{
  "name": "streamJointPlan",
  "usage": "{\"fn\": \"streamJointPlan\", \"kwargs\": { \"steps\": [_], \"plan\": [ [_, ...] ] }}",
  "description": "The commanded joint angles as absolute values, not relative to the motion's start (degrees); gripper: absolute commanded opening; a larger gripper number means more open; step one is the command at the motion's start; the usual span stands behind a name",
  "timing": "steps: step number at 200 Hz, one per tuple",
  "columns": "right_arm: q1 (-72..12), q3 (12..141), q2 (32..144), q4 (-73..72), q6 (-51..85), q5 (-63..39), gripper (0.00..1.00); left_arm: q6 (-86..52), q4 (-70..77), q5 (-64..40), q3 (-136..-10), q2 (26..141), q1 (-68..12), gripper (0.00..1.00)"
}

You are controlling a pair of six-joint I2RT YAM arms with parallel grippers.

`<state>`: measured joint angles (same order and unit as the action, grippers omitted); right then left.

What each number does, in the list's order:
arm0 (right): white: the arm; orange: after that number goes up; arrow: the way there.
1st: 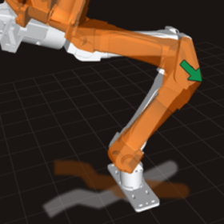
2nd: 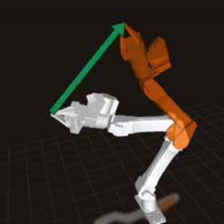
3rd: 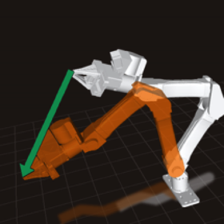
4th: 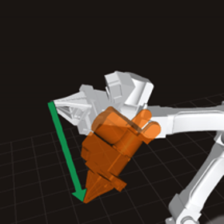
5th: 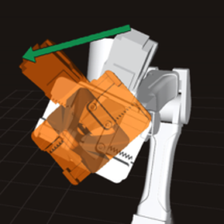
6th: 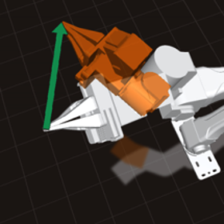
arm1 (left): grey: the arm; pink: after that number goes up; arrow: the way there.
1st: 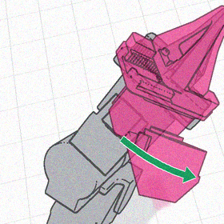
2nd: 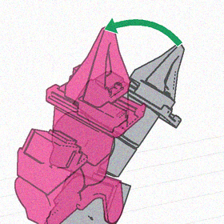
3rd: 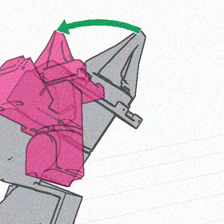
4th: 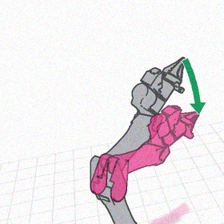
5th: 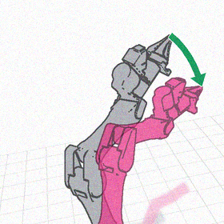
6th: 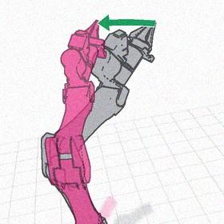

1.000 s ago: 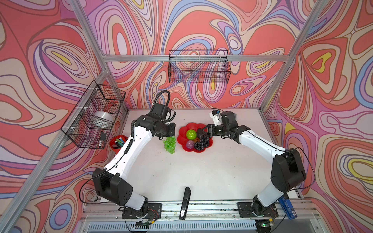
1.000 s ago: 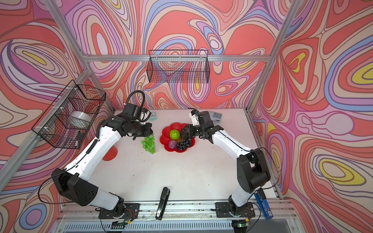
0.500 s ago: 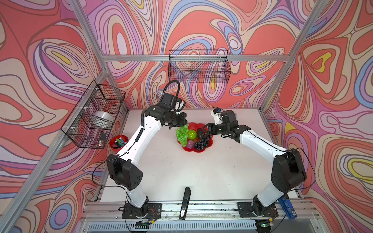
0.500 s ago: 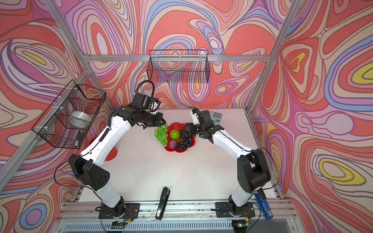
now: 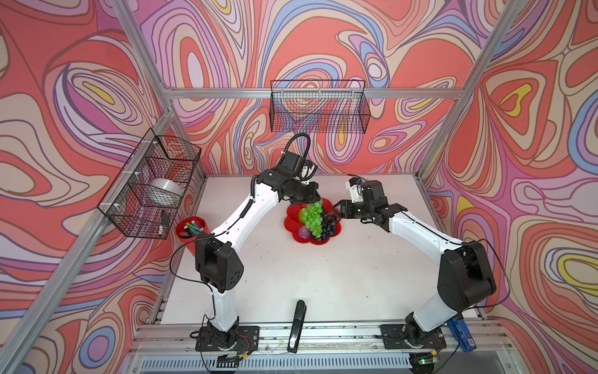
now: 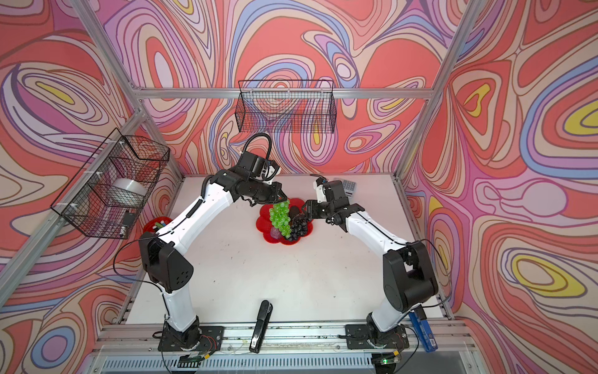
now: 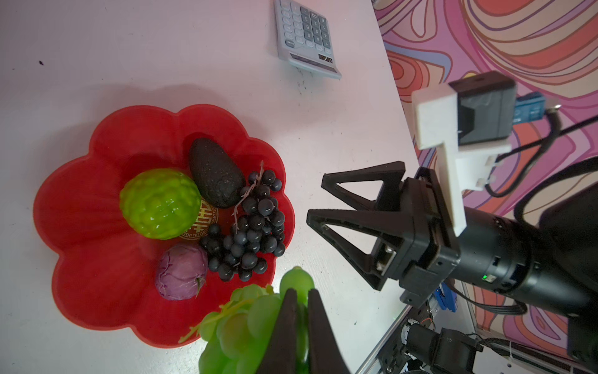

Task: Arrange fruit in a fruit bowl
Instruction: Place the fruit in the fruit bowl.

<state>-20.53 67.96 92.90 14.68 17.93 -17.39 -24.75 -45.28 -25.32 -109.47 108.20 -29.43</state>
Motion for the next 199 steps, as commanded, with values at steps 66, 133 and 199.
{"fn": "streamJointPlan", "kwargs": {
  "steps": [66, 133, 199],
  "plan": [
    [-19.86, 66.71, 91.99, 13.67, 16.52, -17.71, 0.55, -25.81, -40.26, -30.27, -106.65, 113.6, -29.45, 0.0],
    [-19.86, 67.72, 92.76, 14.83, 15.93, -18.59, 0.55, -24.45, -39.86, -30.46, -110.89, 118.39, -29.47, 0.0],
    [-19.83, 68.89, 93.49, 16.26, 15.11, -18.63, 0.55, -26.82, -35.85, -34.31, -113.57, 122.72, -27.03, 0.0]
  ]
}}
